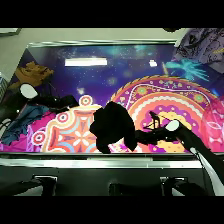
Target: Fold the clothes and pants, and hang the long-sleeved shirts on hangers.
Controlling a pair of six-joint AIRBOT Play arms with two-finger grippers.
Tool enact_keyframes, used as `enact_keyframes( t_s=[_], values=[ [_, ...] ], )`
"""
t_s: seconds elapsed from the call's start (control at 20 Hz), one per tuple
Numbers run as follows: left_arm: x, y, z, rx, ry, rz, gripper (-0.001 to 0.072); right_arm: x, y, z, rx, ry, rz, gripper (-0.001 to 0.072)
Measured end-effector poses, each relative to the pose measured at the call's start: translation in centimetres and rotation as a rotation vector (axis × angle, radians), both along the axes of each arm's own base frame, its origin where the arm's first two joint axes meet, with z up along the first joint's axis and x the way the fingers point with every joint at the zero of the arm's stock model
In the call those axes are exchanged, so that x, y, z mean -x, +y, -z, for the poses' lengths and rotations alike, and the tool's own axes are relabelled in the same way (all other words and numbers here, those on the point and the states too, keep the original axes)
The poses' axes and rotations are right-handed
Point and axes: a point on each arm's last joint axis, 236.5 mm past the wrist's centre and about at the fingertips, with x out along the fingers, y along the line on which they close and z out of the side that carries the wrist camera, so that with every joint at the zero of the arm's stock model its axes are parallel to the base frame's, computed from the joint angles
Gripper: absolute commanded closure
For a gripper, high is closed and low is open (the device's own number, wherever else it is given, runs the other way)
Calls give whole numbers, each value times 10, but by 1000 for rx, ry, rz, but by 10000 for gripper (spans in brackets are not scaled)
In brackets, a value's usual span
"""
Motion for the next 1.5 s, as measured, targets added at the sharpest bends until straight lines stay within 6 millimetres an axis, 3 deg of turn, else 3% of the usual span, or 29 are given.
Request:
enact_keyframes(
  t_s=[0.15,0.3,0.65,0.8,0.85,0.9,1.05,1.15,1.3,1.4,1.5],
  values=[
    [11,-19,37,95,46,-15,-13,1,-9,-16,12,-22,5,682],
    [13,-43,63,167,62,-14,-13,10,-11,-23,13,-7,-11,682],
    [-9,-89,87,300,56,-41,6,21,-12,-27,10,25,-34,682],
    [-21,-95,94,312,47,-57,356,22,-12,-27,9,29,-37,682],
    [-24,-96,97,312,47,-63,498,22,-11,-27,9,29,-37,682],
    [-25,-97,99,314,48,-66,699,22,-12,-27,9,29,-38,682],
    [-29,-103,99,333,51,-75,695,21,-12,-27,12,28,-36,683],
    [-39,-99,83,348,18,-76,697,13,-15,-33,28,-5,-49,683],
    [-75,-71,22,334,-124,-102,696,-31,-25,-69,95,-166,-76,684],
    [-97,-46,-38,289,-253,-97,696,-74,-33,-117,146,-337,-79,684],
    [-111,-17,-114,210,-416,-86,696,-113,-42,-183,200,-532,-73,684]
  ],
)
